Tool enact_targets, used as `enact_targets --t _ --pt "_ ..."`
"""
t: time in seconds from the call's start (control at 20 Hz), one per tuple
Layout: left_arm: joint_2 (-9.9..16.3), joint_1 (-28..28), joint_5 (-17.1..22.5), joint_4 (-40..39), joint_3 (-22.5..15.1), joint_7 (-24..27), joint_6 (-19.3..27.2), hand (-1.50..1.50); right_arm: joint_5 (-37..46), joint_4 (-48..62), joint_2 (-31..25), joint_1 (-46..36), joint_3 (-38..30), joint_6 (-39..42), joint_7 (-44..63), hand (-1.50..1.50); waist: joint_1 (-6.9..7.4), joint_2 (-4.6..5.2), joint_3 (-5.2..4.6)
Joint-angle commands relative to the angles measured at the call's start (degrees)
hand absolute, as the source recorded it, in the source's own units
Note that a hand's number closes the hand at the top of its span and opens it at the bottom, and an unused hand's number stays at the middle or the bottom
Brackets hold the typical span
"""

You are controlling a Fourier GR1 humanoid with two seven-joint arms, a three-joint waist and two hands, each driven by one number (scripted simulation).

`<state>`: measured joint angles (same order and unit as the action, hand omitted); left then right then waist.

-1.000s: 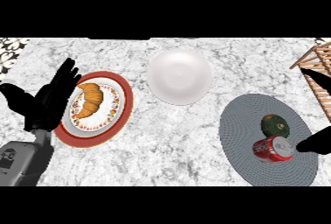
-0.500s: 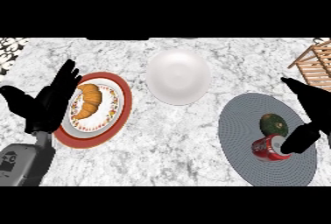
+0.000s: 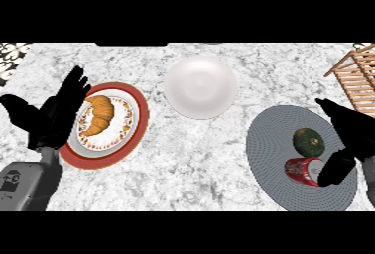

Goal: Pick the squash from the placemat and place it in the tiered shelf

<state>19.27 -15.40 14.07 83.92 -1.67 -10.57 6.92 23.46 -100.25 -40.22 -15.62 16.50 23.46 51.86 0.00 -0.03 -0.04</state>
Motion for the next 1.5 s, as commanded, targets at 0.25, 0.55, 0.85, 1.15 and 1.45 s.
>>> enact_targets --t 0.25,0.55,0.85,1.15,1.45 --pt "-3.22 0.81 -3.93 -0.63 0.44 1.22 -0.53 0.0 10.2 1.04 9.17 3.73 0.59 -1.87 0.27 -1.5 -0.11 0.03 0.04" --pt "-2.12 2.61 -2.83 4.93 2.75 -3.32 -2.86 0.0 14.21 7.18 9.39 6.39 -3.17 -2.98 -8.58 -1.5 0.01 -0.01 0.05" --pt "-3.17 4.56 -4.54 6.62 2.71 -2.23 -3.31 0.0 17.62 16.37 13.24 3.45 -3.87 -4.61 -13.07 -1.5 0.39 0.02 0.07" --pt "-7.22 0.49 -6.58 0.31 2.95 0.52 -1.87 0.0 18.08 19.56 13.72 4.19 -7.32 -3.5 -17.51 -1.5 -0.02 0.08 0.05" --pt "-2.16 -1.73 -3.3 2.97 7.76 -6.21 -6.37 0.0 23.36 28.67 16.42 0.42 -6.43 -6.25 -22.95 1.5 0.26 0.1 0.07"
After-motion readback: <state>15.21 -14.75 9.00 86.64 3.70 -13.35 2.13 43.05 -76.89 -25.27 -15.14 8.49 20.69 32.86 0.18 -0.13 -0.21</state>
